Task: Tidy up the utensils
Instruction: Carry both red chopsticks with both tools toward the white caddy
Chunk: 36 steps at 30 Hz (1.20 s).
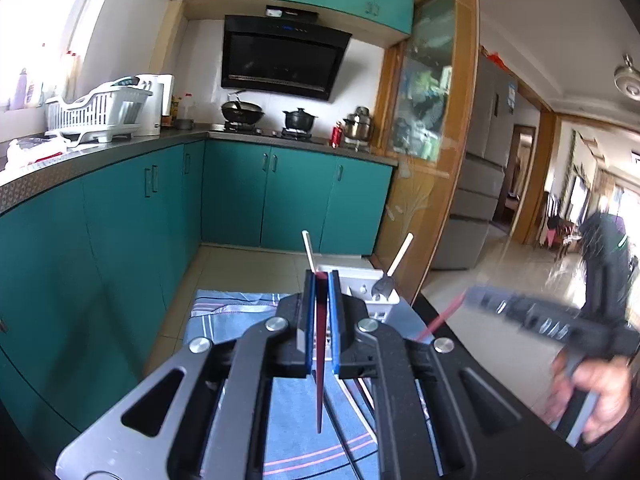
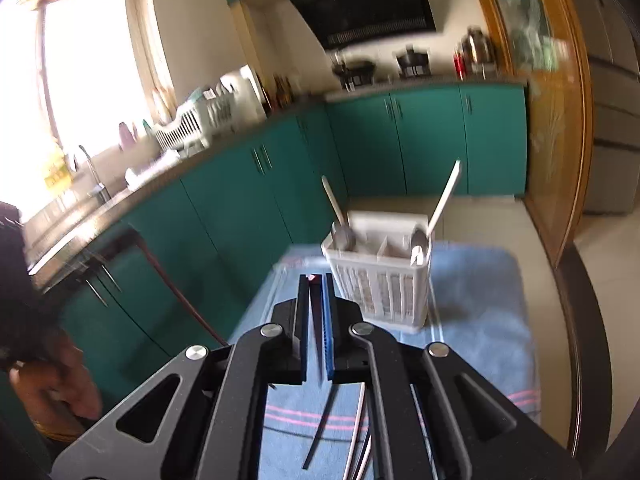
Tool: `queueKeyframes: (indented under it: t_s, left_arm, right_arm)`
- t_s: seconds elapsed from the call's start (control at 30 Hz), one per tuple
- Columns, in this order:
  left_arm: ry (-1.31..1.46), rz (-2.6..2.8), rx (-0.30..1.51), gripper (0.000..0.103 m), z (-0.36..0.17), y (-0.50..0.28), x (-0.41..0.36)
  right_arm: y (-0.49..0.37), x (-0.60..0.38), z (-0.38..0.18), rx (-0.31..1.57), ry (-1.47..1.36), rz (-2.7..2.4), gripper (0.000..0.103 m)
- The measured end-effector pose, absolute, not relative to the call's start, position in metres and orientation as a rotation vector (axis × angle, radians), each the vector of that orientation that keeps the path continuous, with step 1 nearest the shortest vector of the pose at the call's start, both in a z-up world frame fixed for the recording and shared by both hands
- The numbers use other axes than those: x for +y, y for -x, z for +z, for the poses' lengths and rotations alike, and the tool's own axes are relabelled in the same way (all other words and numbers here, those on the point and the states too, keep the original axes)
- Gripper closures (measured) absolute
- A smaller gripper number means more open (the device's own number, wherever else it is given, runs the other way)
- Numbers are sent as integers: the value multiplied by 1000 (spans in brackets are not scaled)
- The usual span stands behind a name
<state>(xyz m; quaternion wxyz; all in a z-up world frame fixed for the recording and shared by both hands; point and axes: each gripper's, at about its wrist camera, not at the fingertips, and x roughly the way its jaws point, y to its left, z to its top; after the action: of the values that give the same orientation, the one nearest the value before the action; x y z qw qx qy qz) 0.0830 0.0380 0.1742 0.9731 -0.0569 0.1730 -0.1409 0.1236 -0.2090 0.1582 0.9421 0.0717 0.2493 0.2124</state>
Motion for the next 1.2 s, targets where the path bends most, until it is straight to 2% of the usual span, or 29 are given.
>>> queueKeyframes:
  t_s: [0.17, 0.73, 1.2]
  left_arm:
    - [92, -304, 355, 97, 172, -82, 28]
    - [32, -287, 395, 97, 164, -84, 10]
    - [61, -270, 408, 97, 159, -99, 24]
  right_arm:
    - [-109, -229, 177, 476, -122, 423, 96]
    - [-90, -242, 152, 535, -75, 383, 96]
    - [-152, -221, 250, 362, -18, 325, 97]
